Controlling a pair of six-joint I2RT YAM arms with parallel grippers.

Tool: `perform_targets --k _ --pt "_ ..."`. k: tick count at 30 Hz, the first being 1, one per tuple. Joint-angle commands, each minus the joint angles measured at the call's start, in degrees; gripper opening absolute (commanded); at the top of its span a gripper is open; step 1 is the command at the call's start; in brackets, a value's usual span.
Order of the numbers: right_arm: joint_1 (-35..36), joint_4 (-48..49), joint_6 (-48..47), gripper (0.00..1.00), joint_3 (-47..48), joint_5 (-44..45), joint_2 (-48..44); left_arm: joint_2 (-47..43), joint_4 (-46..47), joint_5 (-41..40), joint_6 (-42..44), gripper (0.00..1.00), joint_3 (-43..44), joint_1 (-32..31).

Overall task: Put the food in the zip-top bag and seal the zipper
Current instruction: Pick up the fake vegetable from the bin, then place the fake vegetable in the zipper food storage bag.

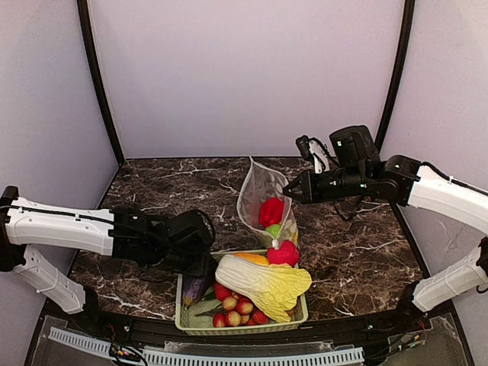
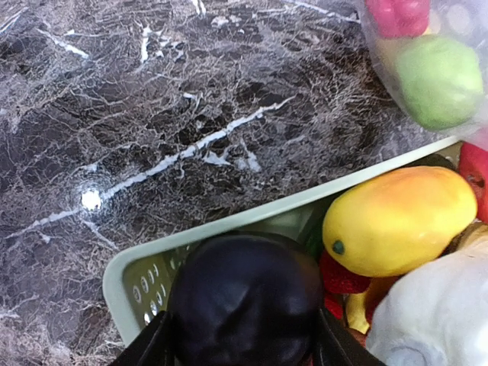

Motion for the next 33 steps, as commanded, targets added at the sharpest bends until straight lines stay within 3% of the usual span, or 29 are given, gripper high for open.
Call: perform_targets --k 1,16,21,28,33 --pt "-0.4 2.1 0.6 0.0 0.0 -0.6 -1.0 -5.6 -5.1 -4.0 -0.5 0.52 -1.4 -0.3" --pt "-0.2 2.6 -0.5 0.0 1.6 -3.6 1.0 -19.2 -5.2 -7.3 3.8 0.52 -1.0 -0.3" --pt "0.2 3.1 -1.4 0.0 2.9 -4.8 2.8 -22.5 2.2 -3.6 9.4 0.52 -0.2 -0.3" --pt "1.3 3.1 -2.3 0.0 4.6 -5.8 4.6 -17.9 10.6 1.3 18.0 0.51 8.7 -0.3" --pt "2.4 3.1 -2.8 0.0 5.1 -5.3 4.2 -10.9 13.2 3.3 19.4 0.51 16.2 0.0"
